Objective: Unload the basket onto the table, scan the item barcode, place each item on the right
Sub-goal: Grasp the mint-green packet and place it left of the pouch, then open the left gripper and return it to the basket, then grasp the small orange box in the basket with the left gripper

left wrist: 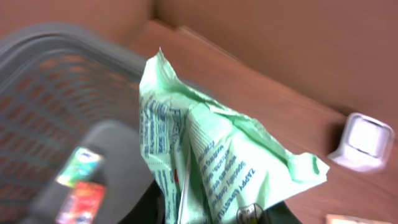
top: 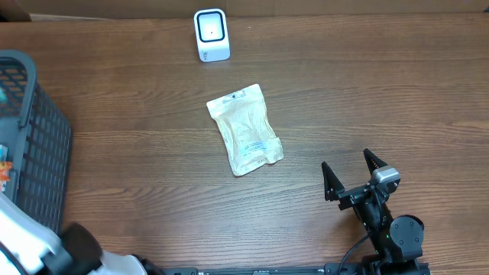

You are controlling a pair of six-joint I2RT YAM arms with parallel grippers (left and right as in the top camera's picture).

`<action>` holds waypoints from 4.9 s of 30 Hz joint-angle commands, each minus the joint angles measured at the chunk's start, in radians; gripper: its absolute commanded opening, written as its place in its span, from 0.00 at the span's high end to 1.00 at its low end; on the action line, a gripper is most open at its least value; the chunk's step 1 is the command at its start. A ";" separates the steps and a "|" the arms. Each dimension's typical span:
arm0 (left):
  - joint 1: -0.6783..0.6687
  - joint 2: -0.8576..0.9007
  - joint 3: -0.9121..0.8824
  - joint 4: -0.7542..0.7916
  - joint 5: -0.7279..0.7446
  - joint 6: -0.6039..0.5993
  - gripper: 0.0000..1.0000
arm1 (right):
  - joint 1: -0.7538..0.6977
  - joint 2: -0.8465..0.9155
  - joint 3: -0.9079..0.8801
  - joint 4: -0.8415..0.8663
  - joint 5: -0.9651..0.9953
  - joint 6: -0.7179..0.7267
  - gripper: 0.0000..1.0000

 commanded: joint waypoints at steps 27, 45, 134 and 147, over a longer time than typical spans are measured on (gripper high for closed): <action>-0.903 0.224 -0.755 0.110 -0.036 -0.230 0.92 | -0.003 -0.007 -0.010 0.005 -0.001 0.002 0.00; -0.904 0.283 -0.724 0.110 -0.034 -0.256 0.50 | -0.003 -0.007 -0.010 0.005 -0.001 0.002 0.00; 0.256 0.138 -0.628 0.430 -0.380 0.210 0.12 | -0.003 -0.007 -0.010 0.005 -0.001 0.002 0.00; 0.262 0.277 -0.628 0.464 -0.378 0.224 0.10 | -0.003 -0.007 -0.010 0.005 -0.001 0.002 0.00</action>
